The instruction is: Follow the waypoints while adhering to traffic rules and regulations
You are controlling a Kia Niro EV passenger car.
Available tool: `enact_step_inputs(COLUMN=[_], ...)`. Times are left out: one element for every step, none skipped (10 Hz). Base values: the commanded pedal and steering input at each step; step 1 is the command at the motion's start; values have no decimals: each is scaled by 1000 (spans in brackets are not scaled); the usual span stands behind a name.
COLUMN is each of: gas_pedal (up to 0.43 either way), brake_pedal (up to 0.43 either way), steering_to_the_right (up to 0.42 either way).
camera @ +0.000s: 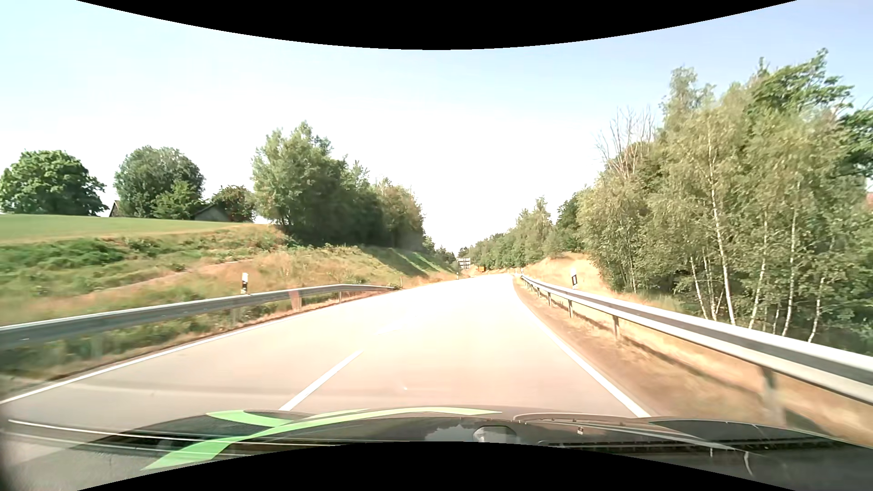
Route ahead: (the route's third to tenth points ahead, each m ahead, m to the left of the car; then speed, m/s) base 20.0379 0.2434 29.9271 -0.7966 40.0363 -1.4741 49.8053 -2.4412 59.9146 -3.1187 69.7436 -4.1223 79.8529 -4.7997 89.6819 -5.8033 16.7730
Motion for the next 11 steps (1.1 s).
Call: enact_step_inputs(gas_pedal=[240,240,248,268,287,287,299,299,299,311,319], brake_pedal=[0,0,0,0,0,0,0,0,0,0,0], steering_to_the_right=[20,19,19,19,19,19,18,16,14,14,14])
